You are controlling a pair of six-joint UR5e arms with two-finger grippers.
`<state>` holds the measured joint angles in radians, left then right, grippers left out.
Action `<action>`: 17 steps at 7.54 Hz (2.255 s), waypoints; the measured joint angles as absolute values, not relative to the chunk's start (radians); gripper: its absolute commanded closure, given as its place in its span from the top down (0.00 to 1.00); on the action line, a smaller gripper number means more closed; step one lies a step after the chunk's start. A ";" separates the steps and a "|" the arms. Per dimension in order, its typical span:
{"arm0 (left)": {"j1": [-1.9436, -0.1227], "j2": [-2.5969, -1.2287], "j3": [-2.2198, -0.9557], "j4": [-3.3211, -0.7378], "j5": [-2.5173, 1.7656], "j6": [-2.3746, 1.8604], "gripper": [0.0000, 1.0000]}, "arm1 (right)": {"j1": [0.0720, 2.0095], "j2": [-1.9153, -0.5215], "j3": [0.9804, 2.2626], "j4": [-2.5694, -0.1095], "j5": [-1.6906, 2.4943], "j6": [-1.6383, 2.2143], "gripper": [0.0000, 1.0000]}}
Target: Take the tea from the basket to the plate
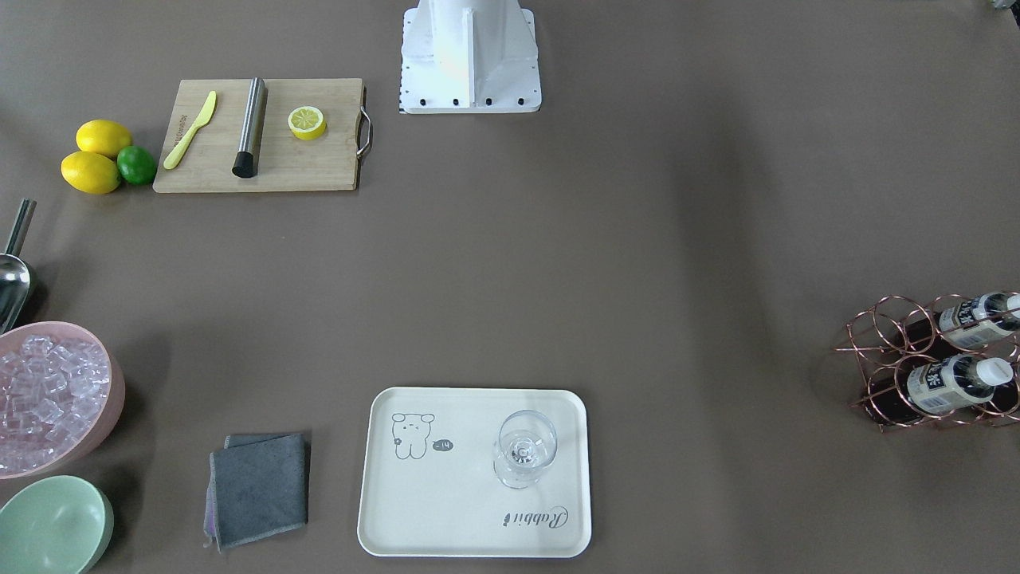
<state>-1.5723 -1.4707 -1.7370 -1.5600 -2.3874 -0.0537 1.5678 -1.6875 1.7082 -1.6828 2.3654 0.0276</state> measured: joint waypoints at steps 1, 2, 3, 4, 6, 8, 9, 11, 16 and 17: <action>-1.572 -1.471 -1.739 -1.560 -2.387 -0.054 0.98 | 1.568 -1.687 1.708 -1.683 2.365 0.028 1.00; -1.572 -1.467 -1.744 -1.562 -2.388 -0.054 0.98 | 1.568 -1.688 1.708 -1.683 2.365 0.027 1.00; -1.572 -1.466 -1.745 -1.565 -2.388 -0.054 0.98 | 1.568 -1.689 1.708 -1.683 2.365 0.026 1.00; -1.572 -1.468 -1.747 -1.567 -2.388 -0.054 0.98 | 1.568 -1.689 1.708 -1.683 2.365 0.026 1.00; -1.571 -1.474 -1.753 -1.568 -2.388 -0.055 0.98 | 1.569 -1.688 1.707 -1.683 2.365 0.025 1.00; -1.572 -1.483 -1.768 -1.567 -2.386 -0.060 0.98 | 1.569 -1.691 1.709 -1.683 2.366 0.021 1.00; -1.573 -1.488 -1.772 -1.566 -2.385 -0.062 0.98 | 1.569 -1.690 1.707 -1.683 2.366 0.018 1.00; -1.576 -1.488 -1.772 -1.564 -2.383 -0.062 0.98 | 1.569 -1.689 1.706 -1.683 2.364 0.017 1.00; -1.576 -1.497 -1.787 -1.567 -2.389 -0.060 0.98 | 1.569 -1.688 1.705 -1.683 2.364 0.021 1.00; -1.576 -1.498 -1.791 -1.566 -2.390 -0.060 0.98 | 1.569 -1.688 1.705 -1.683 2.364 0.023 1.00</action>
